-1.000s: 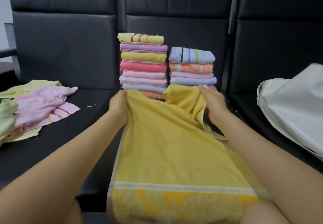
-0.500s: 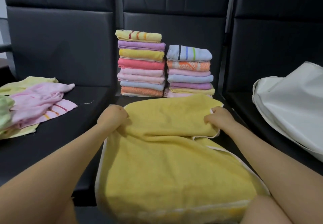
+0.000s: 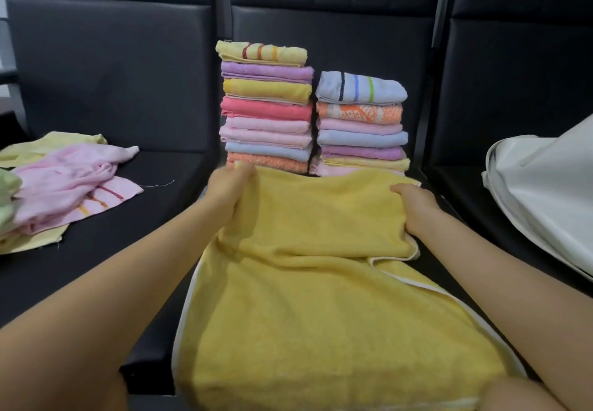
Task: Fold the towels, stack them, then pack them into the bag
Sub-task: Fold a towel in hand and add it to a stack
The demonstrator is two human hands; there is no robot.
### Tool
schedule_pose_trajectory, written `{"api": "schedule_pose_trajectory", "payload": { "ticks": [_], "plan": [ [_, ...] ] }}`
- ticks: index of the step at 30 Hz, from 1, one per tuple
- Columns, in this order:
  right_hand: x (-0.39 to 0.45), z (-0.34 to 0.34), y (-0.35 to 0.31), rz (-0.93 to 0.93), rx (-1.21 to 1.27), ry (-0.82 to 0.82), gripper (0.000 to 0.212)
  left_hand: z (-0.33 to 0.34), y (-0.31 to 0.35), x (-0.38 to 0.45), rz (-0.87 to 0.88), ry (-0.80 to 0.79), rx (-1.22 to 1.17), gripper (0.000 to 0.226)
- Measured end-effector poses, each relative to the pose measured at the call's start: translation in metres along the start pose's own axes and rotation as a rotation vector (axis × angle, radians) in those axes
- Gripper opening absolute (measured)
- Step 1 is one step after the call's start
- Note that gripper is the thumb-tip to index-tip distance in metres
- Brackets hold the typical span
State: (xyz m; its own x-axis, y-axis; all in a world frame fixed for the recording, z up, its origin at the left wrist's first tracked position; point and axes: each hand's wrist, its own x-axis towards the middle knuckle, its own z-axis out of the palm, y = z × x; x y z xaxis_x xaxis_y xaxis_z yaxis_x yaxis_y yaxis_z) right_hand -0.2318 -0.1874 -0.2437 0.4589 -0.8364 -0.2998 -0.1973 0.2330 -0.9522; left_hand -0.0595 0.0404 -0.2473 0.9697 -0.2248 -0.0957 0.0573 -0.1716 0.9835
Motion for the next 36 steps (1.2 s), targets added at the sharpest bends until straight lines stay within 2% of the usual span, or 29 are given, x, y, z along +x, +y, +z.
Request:
{"api": "schedule_pose_trajectory", "payload": {
  "ticks": [2,5,7,9,10,13,14,16,18,20,22,23,25,27,30,32,33,36],
  "plan": [
    [-0.003,0.003,-0.001,-0.086,-0.022,-0.036,0.023,-0.010,0.011,-0.007,0.089,0.040,-0.219,0.012],
    [-0.009,0.006,-0.003,-0.177,0.043,-0.090,0.008,-0.028,0.016,-0.013,0.135,0.112,-0.341,0.024],
    [-0.017,0.008,-0.005,-0.149,0.229,-0.148,0.012,-0.039,0.016,-0.013,0.108,0.137,-0.456,0.031],
    [-0.023,0.010,-0.009,-0.091,0.449,-0.207,0.018,-0.048,0.015,-0.010,0.072,0.099,-0.600,0.034],
    [-0.026,0.010,-0.011,-0.064,0.516,-0.225,0.019,-0.050,0.014,-0.010,0.083,0.065,-0.586,0.039],
    [-0.028,0.010,-0.014,-0.016,0.473,-0.252,0.019,-0.049,0.014,-0.011,0.165,0.007,-0.299,0.063],
    [-0.028,0.011,-0.013,0.009,0.424,-0.258,0.016,-0.048,0.012,-0.013,0.200,-0.007,-0.198,0.063],
    [-0.025,0.010,-0.009,0.059,0.309,-0.276,0.015,-0.041,0.007,-0.018,0.281,-0.045,0.033,0.044],
    [-0.021,0.009,-0.005,0.098,0.122,-0.271,0.022,-0.035,-0.002,-0.020,0.346,-0.104,0.427,0.019],
    [-0.014,0.007,0.000,0.057,-0.322,-0.237,0.034,-0.030,-0.011,-0.016,0.313,-0.148,0.861,0.029],
    [-0.010,0.006,0.006,-0.086,-0.830,-0.190,0.023,-0.026,-0.015,-0.011,0.251,-0.109,1.104,0.039],
    [-0.006,0.007,0.009,-0.163,-0.979,-0.173,0.020,-0.025,-0.015,-0.009,0.232,-0.071,1.168,0.041],
    [0.000,0.008,0.012,-0.239,-1.100,-0.157,0.016,-0.028,-0.018,-0.004,0.205,0.012,1.219,0.048],
    [0.005,0.008,0.015,-0.303,-1.106,-0.117,0.014,-0.032,-0.018,0.001,0.145,0.044,1.198,0.053],
    [0.013,0.007,0.017,-0.374,-0.925,-0.119,0.012,-0.035,-0.018,0.011,0.074,-0.055,1.079,0.022],
    [0.015,0.006,0.013,-0.372,-0.696,-0.131,0.021,-0.034,-0.020,0.015,0.055,-0.112,0.813,0.007],
    [0.015,0.006,0.011,-0.367,-0.589,-0.124,0.026,-0.033,-0.020,0.015,0.070,-0.113,0.634,0.009],
    [0.015,0.009,0.002,-0.311,-0.253,-0.034,0.028,-0.031,-0.014,0.015,0.193,0.052,0.239,0.021]
  ]
}}
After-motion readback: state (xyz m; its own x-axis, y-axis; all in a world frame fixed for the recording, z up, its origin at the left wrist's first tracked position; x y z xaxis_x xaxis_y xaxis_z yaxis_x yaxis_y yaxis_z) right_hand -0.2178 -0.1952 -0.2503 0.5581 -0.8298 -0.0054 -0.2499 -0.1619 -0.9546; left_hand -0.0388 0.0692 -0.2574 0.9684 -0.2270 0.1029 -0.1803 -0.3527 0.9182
